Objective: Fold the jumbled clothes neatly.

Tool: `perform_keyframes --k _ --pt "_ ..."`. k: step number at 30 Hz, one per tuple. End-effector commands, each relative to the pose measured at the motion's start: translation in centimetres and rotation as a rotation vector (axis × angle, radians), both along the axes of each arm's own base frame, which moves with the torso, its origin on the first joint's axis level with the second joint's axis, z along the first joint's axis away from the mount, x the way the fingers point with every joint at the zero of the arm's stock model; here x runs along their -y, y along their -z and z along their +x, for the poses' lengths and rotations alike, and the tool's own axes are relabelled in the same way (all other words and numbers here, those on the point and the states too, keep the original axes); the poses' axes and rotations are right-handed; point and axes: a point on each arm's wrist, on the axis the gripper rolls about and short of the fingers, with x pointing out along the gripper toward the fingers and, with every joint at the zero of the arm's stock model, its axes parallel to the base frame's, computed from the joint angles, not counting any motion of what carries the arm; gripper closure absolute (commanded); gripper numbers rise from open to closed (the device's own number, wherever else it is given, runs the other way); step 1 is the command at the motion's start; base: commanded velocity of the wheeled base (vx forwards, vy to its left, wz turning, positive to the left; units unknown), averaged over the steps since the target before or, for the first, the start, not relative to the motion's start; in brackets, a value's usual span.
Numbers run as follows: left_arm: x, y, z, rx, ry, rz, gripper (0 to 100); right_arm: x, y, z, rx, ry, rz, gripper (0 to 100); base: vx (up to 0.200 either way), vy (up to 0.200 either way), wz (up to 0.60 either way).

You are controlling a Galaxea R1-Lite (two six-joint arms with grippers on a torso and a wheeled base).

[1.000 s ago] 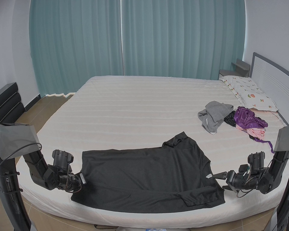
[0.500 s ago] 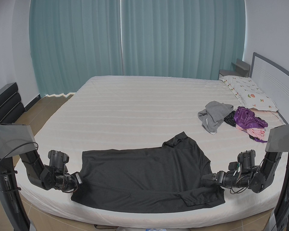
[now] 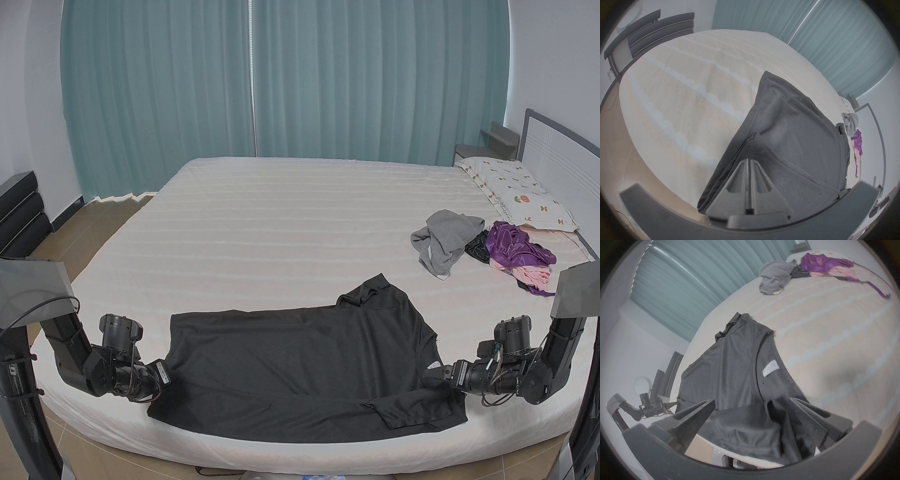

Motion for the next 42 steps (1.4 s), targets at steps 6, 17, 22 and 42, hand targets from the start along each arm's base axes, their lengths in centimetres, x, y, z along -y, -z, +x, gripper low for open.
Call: perform_keyframes --k 6,17,22,42 --pt "-0.2 -2.5 0.3 0.092 -0.012 -0.017 100 -0.8 -1.5 -4.9 -0.092 0.026 0.058 0 0.000 0.000 0.00" --pt "-0.1 -2.5 0.5 0.095 -0.038 -0.029 100 -3.7 -0.1 -6.3 -0.132 0.048 0.098 0 -0.055 0.000 0.00" --pt "-0.1 -2.4 0.6 0.093 -0.040 -0.031 100 -3.5 -0.6 -6.6 -0.076 0.065 0.129 0 0.000 0.000 0.00" --pt "-0.2 -2.3 0.5 0.088 -0.036 -0.043 0 -5.3 -0.1 -4.4 -0.032 0.184 0.191 0 0.000 0.000 0.00"
